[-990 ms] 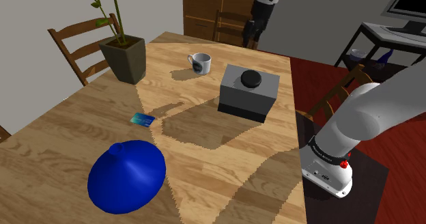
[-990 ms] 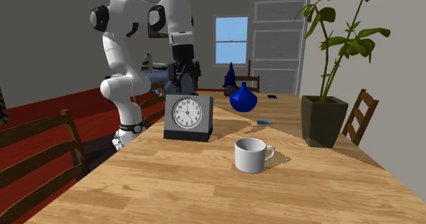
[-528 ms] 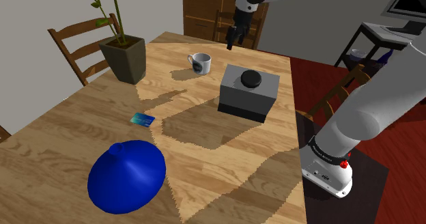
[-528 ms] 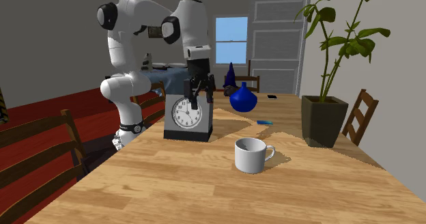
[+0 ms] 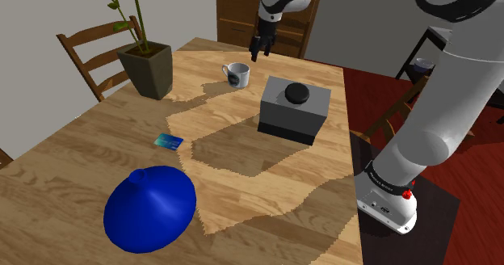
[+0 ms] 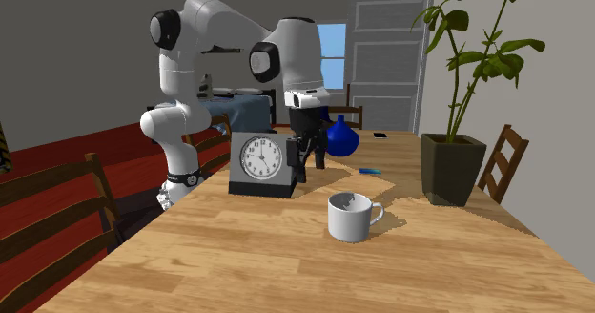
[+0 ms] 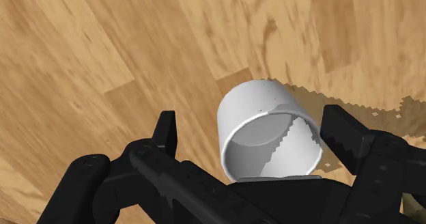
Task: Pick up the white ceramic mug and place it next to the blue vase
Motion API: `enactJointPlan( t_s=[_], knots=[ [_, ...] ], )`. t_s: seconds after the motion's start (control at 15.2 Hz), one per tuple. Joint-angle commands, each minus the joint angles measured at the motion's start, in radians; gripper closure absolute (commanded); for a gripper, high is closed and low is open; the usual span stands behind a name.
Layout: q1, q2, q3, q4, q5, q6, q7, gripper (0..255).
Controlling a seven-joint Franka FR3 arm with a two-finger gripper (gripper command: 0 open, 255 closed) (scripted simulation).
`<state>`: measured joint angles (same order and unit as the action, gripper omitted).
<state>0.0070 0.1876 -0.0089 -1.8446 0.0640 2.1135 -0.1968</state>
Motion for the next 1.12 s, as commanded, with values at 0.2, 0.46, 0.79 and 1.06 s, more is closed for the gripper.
enactJointPlan(
  t_s=[0.2, 0.46, 0.79, 1.06],
  knots=[
    [-0.002, 0.215, 0.005, 0.229, 0.012, -0.020, -0.010, 0],
    [-0.004, 0.310, 0.008, 0.330, 0.016, -0.027, -0.014, 0],
    [-0.002, 0.340, 0.009, 0.308, 0.017, 0.024, -0.015, 0],
    [-0.001, 0.350, 0.010, 0.303, 0.018, 0.039, -0.015, 0]
  ],
)
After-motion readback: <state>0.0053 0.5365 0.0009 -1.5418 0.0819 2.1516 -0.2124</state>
